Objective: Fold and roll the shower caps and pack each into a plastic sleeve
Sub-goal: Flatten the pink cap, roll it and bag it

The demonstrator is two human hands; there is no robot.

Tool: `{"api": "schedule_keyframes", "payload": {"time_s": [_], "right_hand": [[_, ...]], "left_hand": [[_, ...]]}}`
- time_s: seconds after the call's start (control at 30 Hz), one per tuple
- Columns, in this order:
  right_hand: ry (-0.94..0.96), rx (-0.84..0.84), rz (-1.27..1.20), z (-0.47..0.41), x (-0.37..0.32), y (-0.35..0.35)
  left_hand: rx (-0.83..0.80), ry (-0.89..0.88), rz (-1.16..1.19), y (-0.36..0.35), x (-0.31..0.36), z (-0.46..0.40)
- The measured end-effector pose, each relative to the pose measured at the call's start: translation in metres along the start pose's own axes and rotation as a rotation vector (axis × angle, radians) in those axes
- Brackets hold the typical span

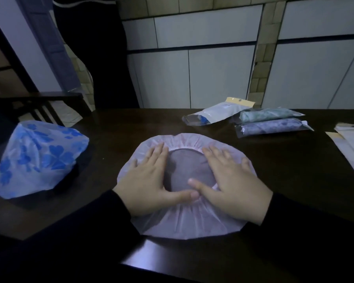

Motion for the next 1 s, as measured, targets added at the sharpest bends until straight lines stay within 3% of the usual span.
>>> {"api": "schedule_keyframes", "payload": {"time_s": [0.13,0.33,0.43,0.53,0.63,0.77,0.87,1.0], "right_hand": [[0.001,-0.115,0.049,-0.008,0.011,-0.018],[0.02,-0.122,0.069,-0.009,0.014,-0.017],[0.137,-0.044,0.046,-0.005,0.015,-0.007],[0.244,-0.102,0.105,-0.005,0.019,-0.003],[0.286,-0.108,-0.055,-0.008,0.027,0.0],[0.359,0.091,-0.275,-0.001,0.049,0.021],[0.411,0.176,-0.346,0.005,0.063,0.027],[0.358,0.077,-0.427,0.0,0.077,0.016]], "left_hand": [[-0.038,0.032,0.022,-0.008,-0.026,-0.006],[-0.09,0.008,0.049,-0.001,-0.034,-0.002],[-0.088,-0.027,0.055,0.004,-0.041,-0.001],[-0.103,-0.055,0.046,0.002,-0.051,-0.002],[-0.047,-0.157,0.242,0.006,-0.054,0.0],[0.039,-0.338,0.668,0.023,-0.065,0.013],[-0.004,-0.378,0.669,0.026,-0.071,0.016],[-0.112,-0.363,0.571,0.019,-0.072,0.018]]}}
Point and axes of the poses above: each hand's wrist, its own z-axis away from the middle knuckle, its own y-axis out of the back of the hand, x = y × z, the point moved 4 cm from there along -z, towards the middle knuckle, and after that the axes turned 12 degrees about z, right-handed, at the moved point
